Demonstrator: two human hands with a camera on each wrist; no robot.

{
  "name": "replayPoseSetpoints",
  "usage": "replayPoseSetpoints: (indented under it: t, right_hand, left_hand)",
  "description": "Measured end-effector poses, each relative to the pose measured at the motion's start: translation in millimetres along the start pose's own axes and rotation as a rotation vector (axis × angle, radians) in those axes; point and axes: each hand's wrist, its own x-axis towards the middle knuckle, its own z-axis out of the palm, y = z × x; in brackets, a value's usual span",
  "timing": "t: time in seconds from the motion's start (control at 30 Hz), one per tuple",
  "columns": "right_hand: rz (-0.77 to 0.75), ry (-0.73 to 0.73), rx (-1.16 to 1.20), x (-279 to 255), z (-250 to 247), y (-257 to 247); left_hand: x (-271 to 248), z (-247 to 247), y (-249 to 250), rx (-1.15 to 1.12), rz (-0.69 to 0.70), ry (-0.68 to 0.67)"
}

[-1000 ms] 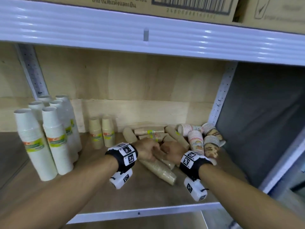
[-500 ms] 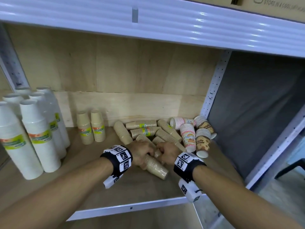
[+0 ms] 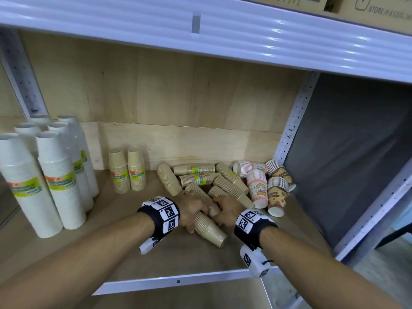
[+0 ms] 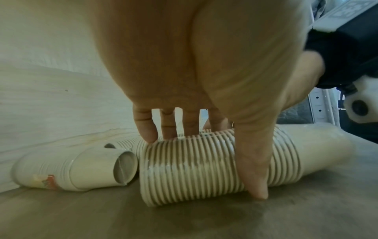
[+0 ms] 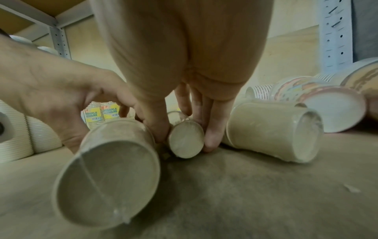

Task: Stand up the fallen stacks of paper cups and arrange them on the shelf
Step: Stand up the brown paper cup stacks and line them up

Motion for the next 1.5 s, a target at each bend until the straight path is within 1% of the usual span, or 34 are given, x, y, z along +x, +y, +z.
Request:
replayPoseSetpoints:
  t: [0.1, 0.27, 0.33, 0.47, 0.67, 0.73, 0.83, 0.87, 1.0, 1.13, 1.33, 1.5]
  right_hand:
    - [0.018, -0.026, 0.020, -2.6, -2.7, 0.3]
    - [0.033, -0.058, -0.041, -5.1, -16.3, -0.2]
    - [0.041, -0.082, -0.034, -5.1, -23.8, 0.3]
    - [-0.005, -0.106, -0.055, -5.4, -42.7, -5.4]
    - [0.024, -0.016, -0.129, 5.4, -68.2, -31.1]
    - [0.020, 0.009, -0.163, 9.8, -73.3, -44.0]
    - [0.014, 0.094, -0.160, 16.2, -77.6, -61.4]
    - [-0.002, 0.096, -0.168, 18.6, -77.6, -66.3]
    - [-0.030, 0.070, -0.151, 24.8, -74.9, -83.0]
    - [-0.036, 0.117, -0.170, 29.6, -70.6, -92.4]
    - [-0.038, 0.118, -0.208, 34.4, -69.8, -87.1]
    - [-0.015, 0.128, -0.223, 37.2, -80.3, -84.8]
  left_hand:
    - [-2.4, -3.3, -1.4, -0.043, -0.003, 0.006]
    - [-12.8, -16.6, -15.9, -0.187, 0.006, -0.011]
    - [-17.3, -21.2, -23.0, -0.251, -0.019, -0.003]
    - [-27.7, -30.2, -35.9, -0.374, -0.081, 0.024]
    - [-46.6, -44.6, -38.7, -0.441, -0.212, 0.130]
    - [-48.5, -48.4, -37.3, -0.455, -0.231, 0.159]
    - [-47.3, -50.6, -37.6, -0.521, -0.257, 0.169]
    - [-46.8, -51.4, -37.0, -0.539, -0.266, 0.170]
    - [-43.6, -51.7, -34.0, -0.590, -0.258, 0.193]
    - [-37.7, -43.7, -34.0, -0.658, -0.255, 0.241]
    - [-25.1, -33.1, -49.7, -0.803, -0.225, 0.221]
    - [-21.2, -38.8, -60.8, -0.918, -0.173, 0.266]
